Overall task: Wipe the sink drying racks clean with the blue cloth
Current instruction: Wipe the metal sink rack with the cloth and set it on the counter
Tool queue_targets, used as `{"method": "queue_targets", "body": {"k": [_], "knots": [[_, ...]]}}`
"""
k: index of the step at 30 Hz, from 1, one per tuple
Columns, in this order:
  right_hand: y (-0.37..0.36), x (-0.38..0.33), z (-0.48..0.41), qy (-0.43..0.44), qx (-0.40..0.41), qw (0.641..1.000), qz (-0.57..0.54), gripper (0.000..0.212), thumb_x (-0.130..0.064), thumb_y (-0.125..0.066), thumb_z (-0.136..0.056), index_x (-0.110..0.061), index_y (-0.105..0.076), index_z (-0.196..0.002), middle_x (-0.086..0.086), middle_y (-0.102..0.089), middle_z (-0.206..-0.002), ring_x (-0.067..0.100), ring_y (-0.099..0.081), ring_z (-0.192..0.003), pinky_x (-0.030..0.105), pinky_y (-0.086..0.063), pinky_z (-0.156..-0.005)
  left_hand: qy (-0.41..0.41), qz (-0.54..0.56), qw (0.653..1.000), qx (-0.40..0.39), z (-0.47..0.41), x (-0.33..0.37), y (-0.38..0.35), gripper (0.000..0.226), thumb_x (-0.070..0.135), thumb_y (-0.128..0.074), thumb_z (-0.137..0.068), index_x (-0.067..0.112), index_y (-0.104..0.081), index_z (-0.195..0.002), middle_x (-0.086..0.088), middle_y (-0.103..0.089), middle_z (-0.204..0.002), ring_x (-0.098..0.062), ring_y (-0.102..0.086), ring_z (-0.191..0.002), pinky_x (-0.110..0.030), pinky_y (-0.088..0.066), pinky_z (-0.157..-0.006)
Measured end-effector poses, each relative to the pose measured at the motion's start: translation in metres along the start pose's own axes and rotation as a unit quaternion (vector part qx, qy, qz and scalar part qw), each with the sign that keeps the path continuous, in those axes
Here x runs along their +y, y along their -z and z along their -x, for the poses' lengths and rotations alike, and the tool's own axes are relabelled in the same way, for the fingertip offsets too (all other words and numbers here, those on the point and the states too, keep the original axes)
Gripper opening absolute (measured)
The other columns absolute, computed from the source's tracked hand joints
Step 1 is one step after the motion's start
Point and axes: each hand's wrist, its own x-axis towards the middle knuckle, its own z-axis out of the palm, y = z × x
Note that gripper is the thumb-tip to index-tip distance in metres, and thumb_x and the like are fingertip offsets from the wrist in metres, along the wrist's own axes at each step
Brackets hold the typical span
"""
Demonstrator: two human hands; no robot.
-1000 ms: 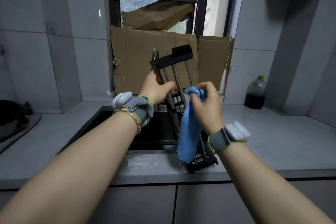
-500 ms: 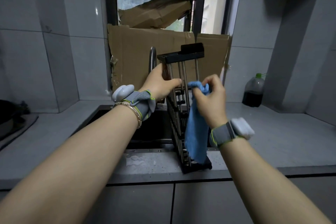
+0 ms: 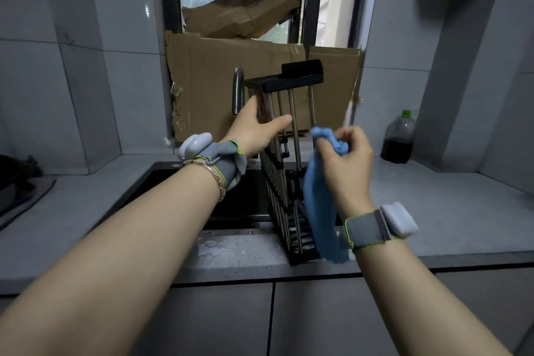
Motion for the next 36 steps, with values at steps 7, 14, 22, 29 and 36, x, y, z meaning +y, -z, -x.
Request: {"method": "queue_targets", "body": {"k": [7,14,22,29,36], "knots": [[-0.037,-0.046,-0.022,0.163,-0.019,0.981,0.102,0.025,-0.009,-0.059,-0.086,-0.003,-0.06,-0.11,0.007,-0.044,-0.107,-0.005,-0.046,-0.091,0.01,-0.039,-0.086,-0.051,0.065,0.996,-0.021,-0.001,0.004,0.001,0.046,0.017,-0.075,-0.077,0.016,-0.053,-0.117,0.003,-0.066,-0.1,-0.01,-0.061,-0.09,-0.032,-0.053,-0.082],[-0.021,-0.003,0.001,0.107,-0.07,0.959,0.251,0.04,-0.008,-0.052,-0.088,-0.009,-0.05,-0.128,0.011,-0.061,-0.112,0.027,-0.051,-0.104,0.039,-0.042,-0.088,0.018,0.115,0.987,-0.107,0.006,0.006,0.009,0.064,-0.004,-0.067,-0.075,0.021,-0.044,-0.129,-0.008,-0.058,-0.098,-0.015,-0.058,-0.078,-0.028,-0.048,-0.063],[-0.009,-0.001,-0.004,0.03,-0.138,0.956,0.256,0.018,-0.004,-0.055,-0.08,-0.013,-0.041,-0.087,0.006,-0.057,-0.078,0.025,-0.053,-0.071,0.032,-0.04,-0.058,0.044,0.178,0.981,-0.062,0.011,0.028,0.002,0.011,0.032,-0.05,-0.096,0.026,-0.054,-0.088,0.004,-0.055,-0.086,-0.016,-0.055,-0.08,-0.032,-0.045,-0.07],[-0.008,-0.005,-0.001,-0.018,-0.094,0.985,0.142,0.019,0.004,-0.054,-0.078,-0.014,-0.051,-0.084,-0.001,-0.056,-0.081,0.012,-0.051,-0.074,0.017,-0.045,-0.062,0.116,0.234,0.964,-0.047,0.002,0.039,0.005,0.055,0.058,-0.043,-0.091,0.015,-0.055,-0.123,-0.006,-0.06,-0.124,-0.024,-0.058,-0.11,-0.04,-0.043,-0.088],[-0.019,-0.045,-0.029,-0.012,0.067,0.992,-0.103,0.029,-0.009,-0.055,-0.062,-0.03,-0.055,-0.082,0.018,-0.057,-0.109,0.023,-0.06,-0.096,0.039,-0.052,-0.089,0.123,0.177,0.976,-0.042,0.005,0.053,-0.004,0.038,0.045,-0.041,-0.095,0.017,-0.056,-0.115,-0.002,-0.059,-0.099,-0.021,-0.057,-0.089,-0.047,-0.04,-0.092]]}}
